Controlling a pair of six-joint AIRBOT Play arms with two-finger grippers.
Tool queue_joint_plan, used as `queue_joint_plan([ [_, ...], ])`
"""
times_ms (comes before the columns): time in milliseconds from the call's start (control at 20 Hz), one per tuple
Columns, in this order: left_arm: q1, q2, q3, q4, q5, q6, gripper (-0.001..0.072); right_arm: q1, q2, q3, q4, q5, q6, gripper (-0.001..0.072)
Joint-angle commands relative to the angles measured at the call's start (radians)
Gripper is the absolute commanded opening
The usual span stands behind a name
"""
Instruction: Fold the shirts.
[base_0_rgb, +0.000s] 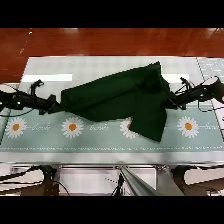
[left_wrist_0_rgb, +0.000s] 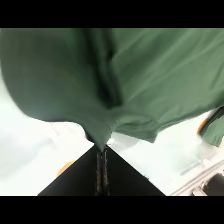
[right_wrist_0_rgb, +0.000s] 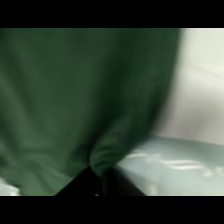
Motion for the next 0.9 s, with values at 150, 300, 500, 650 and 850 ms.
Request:
queue_joint_plan([
  [150,0.0,0.168,0.277,-0.072,-0.031,0.011,0.0012,-0.027,0.315,0.107,0.284,0.005,-0.091,0.0026],
  [300,0.0,0.274,0.432,-0.14,-0.027,0.011,0.0012,-0.028,0.465,0.272,0.328,-0.036,-0.089,0.0025],
  [500,0.0,0.402,0.648,-0.158,0.017,0.01,0.0012,-0.028,0.612,0.478,0.325,-0.202,-0.045,0.0025],
  [650,0.0,0.494,0.785,-0.157,0.144,0.01,0.0012,-0.028,0.676,0.595,0.324,-0.319,-0.011,0.0025],
  [850,0.0,0.614,0.901,-0.132,0.344,0.01,0.0012,-0.028,0.701,0.775,0.312,-0.34,0.065,0.0025],
])
